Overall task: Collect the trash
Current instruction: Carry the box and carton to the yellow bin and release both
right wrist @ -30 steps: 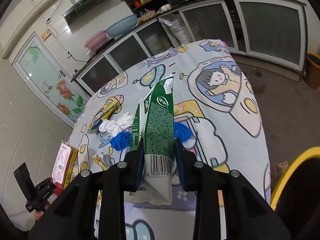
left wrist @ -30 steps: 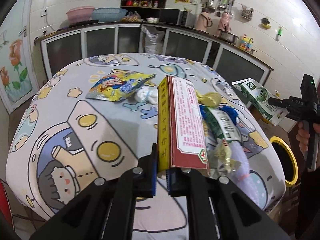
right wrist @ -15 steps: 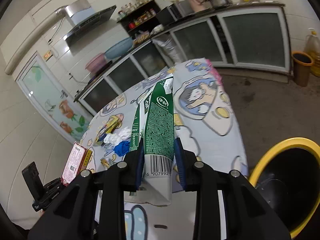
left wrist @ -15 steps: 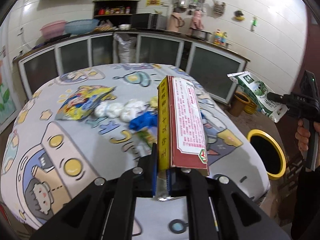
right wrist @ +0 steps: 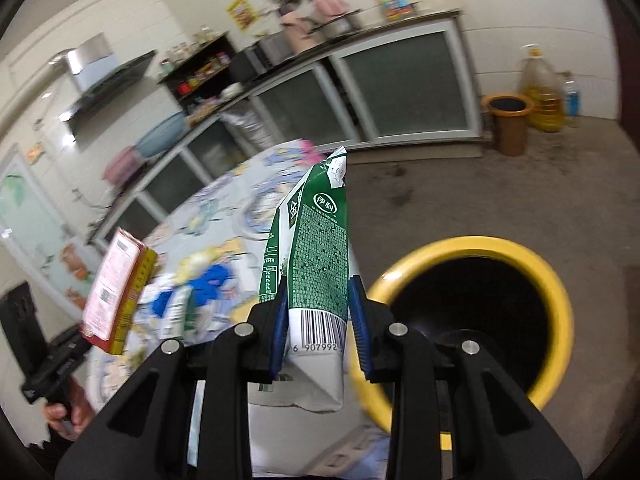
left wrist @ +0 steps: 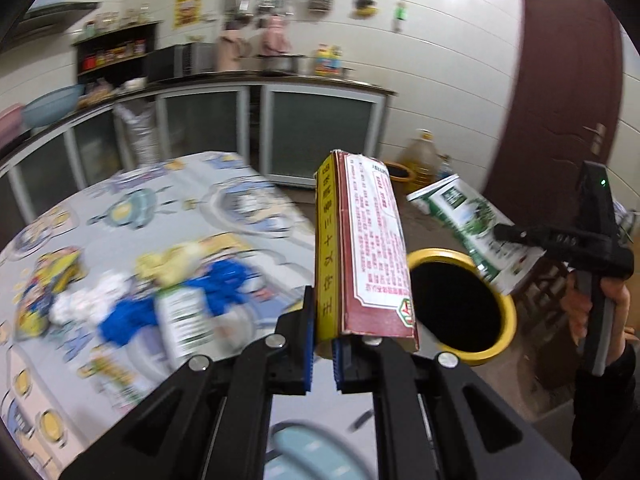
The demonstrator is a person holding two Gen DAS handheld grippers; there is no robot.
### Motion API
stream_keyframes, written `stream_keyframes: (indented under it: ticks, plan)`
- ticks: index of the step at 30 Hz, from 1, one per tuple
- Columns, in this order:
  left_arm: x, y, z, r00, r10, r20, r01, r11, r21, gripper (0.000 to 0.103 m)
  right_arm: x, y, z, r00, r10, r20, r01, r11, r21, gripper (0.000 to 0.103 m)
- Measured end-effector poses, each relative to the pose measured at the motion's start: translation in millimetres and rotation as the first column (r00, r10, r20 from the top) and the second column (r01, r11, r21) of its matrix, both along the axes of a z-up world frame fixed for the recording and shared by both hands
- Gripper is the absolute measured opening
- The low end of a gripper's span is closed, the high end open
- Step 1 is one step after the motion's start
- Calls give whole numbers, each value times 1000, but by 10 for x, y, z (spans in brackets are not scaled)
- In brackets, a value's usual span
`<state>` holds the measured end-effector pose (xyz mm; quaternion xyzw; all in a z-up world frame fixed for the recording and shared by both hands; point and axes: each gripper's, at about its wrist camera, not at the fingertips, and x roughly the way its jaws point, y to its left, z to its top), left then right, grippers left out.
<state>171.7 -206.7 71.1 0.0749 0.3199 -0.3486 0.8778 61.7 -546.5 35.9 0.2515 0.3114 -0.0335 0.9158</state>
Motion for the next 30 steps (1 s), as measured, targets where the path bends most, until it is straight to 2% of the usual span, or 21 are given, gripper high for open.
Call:
stream_keyframes:
  ticks: [3,6,10,20,24,25,26,27,28,30]
  plan:
    - [-13,-406,-75,998,-60,-13,60,998,4,6,-171,-170,-119,998,-66,-23,66,997,-34,28]
    - [-18,-797,-195,991,-116,-64,116,993,1,6,-285,-309,-259,989,-137,-57,133,989,-69,28]
    - [-36,-1278,-375,981,-165,-103,168,985,25,6,-405,-460,-492,975,-196,-103,189,979,-77,28]
    - [-32,-2005,-786,961,-212,-178,229,970,82,7,-417,-698,-863,953,-240,-185,234,971,-53,28]
    - [13,-2163,-855,959,-213,-188,231,970,76,8,-308,-732,-889,937,-269,-222,252,963,-99,30]
    - [18,-2178,-864,960,-209,-187,225,972,72,17,-310,-744,-905,932,-282,-227,261,958,-115,42]
    - [28,-2175,-867,960,-204,-191,220,974,64,38,-305,-768,-906,928,-295,-228,273,954,-121,63]
    - [43,-2152,-867,965,-182,-190,196,979,58,54,-344,-811,-911,921,-324,-218,304,945,-121,70]
    - [49,-2100,-846,972,-152,-177,163,985,50,77,-380,-842,-916,915,-341,-216,322,939,-117,71]
    - [37,-1976,-792,984,-110,-143,114,993,23,82,-400,-899,-929,908,-352,-227,332,935,-122,69]
